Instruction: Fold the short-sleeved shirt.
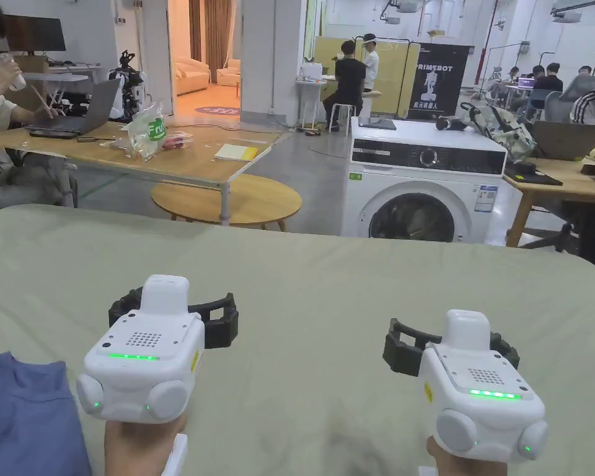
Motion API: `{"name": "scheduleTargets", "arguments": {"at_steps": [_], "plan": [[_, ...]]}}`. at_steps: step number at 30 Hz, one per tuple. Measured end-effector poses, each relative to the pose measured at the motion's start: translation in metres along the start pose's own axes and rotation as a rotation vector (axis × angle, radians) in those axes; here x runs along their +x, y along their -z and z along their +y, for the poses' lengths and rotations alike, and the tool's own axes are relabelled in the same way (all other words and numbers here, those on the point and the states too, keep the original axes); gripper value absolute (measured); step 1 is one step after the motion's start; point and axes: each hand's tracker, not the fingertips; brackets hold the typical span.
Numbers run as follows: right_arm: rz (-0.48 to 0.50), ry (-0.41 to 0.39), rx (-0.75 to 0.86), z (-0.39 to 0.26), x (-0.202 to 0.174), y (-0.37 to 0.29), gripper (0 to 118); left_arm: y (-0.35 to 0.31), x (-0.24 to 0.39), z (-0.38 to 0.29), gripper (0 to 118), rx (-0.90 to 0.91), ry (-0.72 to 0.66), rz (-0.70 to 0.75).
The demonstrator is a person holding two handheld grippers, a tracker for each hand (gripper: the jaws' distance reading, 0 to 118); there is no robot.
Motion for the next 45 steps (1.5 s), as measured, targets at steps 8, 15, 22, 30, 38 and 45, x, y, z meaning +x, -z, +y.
{"name": "scheduleTargets", "arguments": {"at_steps": [8, 15, 22, 30, 38, 45], "plan": [[-0.021, 0.016, 0.016, -0.001, -0.003, 0.000, 118, 0.004, 0.003, -0.005, 113, -0.027, 0.062, 0.001], [-0.012, -0.012, 0.023, -0.004, -0.006, -0.003, 118, 0.003, 0.001, -0.005, 113, -0.015, 0.042, 0.009], [-0.008, -0.030, 0.043, -0.001, -0.012, -0.007, 118, 0.001, -0.003, -0.005, 113, -0.011, 0.015, 0.008], [0.002, -0.061, 0.044, -0.004, -0.017, -0.009, 118, -0.002, -0.004, -0.005, 113, -0.004, 0.004, 0.011], [-0.016, -0.019, 0.043, -0.005, -0.015, -0.013, 118, -0.006, -0.005, -0.002, 113, 0.013, -0.017, 0.012], [-0.012, -0.025, 0.051, 0.002, -0.018, -0.012, 118, -0.008, -0.002, -0.003, 113, 0.014, -0.015, 0.015]]}}
